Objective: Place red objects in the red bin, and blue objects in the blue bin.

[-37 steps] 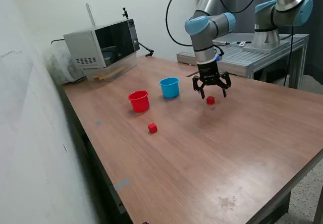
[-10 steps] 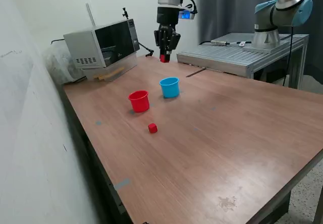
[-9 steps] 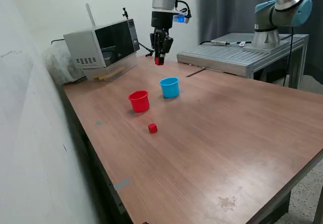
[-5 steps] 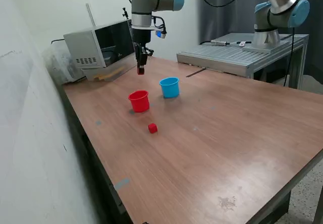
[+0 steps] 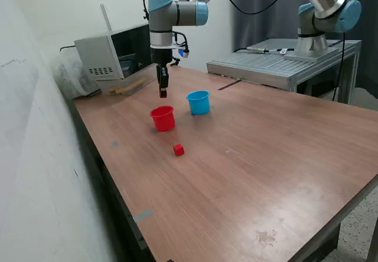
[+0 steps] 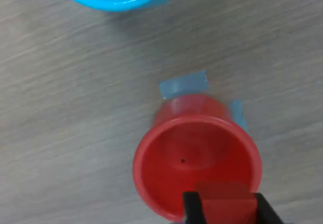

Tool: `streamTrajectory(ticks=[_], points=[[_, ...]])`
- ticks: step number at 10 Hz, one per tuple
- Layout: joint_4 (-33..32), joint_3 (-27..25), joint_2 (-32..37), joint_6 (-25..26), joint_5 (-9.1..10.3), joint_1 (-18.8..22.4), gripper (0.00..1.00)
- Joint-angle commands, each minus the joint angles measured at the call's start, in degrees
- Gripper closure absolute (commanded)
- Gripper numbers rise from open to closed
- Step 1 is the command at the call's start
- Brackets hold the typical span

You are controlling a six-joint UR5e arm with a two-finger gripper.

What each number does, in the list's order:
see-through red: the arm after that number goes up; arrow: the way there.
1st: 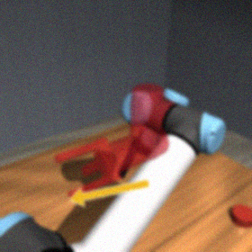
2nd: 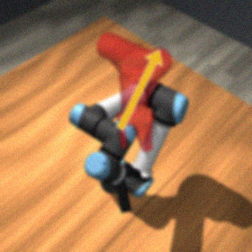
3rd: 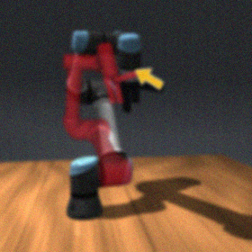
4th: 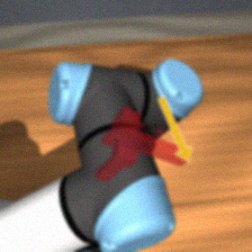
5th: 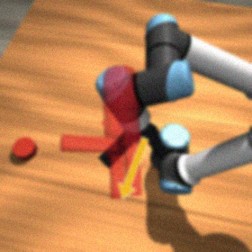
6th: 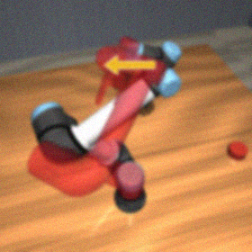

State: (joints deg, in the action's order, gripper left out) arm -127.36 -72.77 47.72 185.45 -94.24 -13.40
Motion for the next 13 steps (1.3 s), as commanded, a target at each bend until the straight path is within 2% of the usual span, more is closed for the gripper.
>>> streamTrajectory(ticks=[1,6,7,13], points=[[-1.3,0.4,-1.8,0.0,1.08,0.0,1.0],[-3.1,0.1,-2.9,0.0,1.08,-1.1,1.0],[-3.1,0.0,-2.9,0.0,1.08,-1.6,0.0],[-2.6,-0.5,-1.9,-1.4,0.99,-1.3,0.0]])
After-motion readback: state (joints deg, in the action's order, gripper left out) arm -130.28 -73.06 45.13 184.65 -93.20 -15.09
